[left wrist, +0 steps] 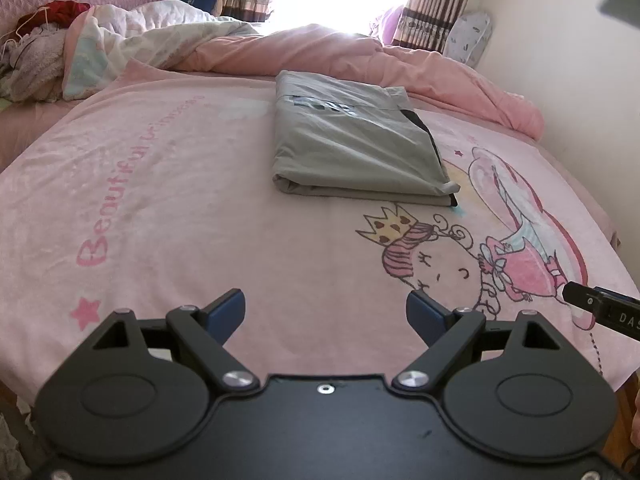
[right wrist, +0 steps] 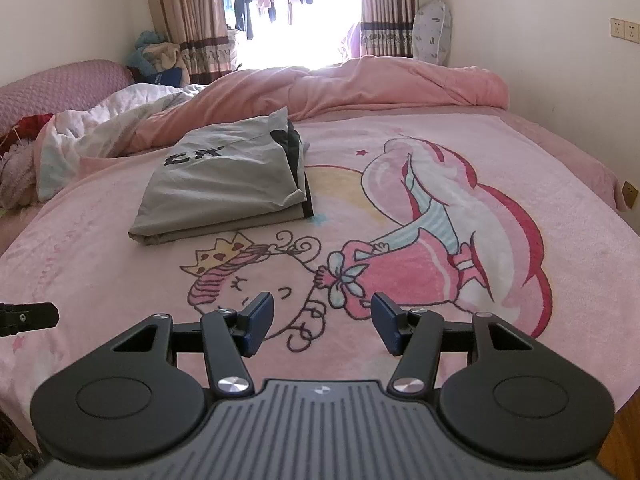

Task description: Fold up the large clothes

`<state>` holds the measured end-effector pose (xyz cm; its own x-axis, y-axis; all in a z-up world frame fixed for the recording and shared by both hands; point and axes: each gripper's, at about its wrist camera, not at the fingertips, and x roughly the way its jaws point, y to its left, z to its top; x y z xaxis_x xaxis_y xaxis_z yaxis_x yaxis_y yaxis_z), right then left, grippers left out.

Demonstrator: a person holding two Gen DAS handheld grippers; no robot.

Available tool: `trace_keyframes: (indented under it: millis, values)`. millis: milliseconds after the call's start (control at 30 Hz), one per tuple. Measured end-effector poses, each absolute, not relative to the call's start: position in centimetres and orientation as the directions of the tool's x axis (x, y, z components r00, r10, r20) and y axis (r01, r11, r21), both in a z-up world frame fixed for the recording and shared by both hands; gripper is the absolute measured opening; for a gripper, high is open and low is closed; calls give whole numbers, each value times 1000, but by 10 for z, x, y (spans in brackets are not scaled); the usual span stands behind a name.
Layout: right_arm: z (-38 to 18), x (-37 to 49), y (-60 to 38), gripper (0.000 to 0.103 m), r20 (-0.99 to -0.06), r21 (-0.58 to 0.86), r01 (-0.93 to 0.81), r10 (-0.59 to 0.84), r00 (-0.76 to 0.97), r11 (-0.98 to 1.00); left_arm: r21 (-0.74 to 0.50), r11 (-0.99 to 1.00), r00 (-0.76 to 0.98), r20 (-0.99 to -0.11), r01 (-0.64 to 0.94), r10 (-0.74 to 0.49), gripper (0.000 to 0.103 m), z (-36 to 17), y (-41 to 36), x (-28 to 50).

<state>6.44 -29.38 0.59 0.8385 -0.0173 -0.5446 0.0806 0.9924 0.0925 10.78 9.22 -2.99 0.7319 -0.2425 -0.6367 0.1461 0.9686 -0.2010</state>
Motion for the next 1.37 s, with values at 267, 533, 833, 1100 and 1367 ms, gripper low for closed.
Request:
trace_keyframes:
  millis: [267,533,833,1100,1367]
  values:
    - [4,66,-295,66,-548,91,82,-19,836,992,-199,970,729,-641,143,-239,89,-30,92,108]
    - [2,67,-294,66,-553,88,80,-18,833,993,-190,972,722,-652,140,-231,89,-32,91,111]
    - [1,70,-293,66,-560,87,83,-20,828,993,-177,973,712,-664,147,-229,89,-33,88,115]
    - [0,74,-296,66,-567,82,86,-25,823,993,-172,973,711,-664,155,-231,89,-34,89,120]
    - [0,76,-296,66,-570,82,85,-23,821,993,-165,975,709,-670,149,-222,89,-35,90,128]
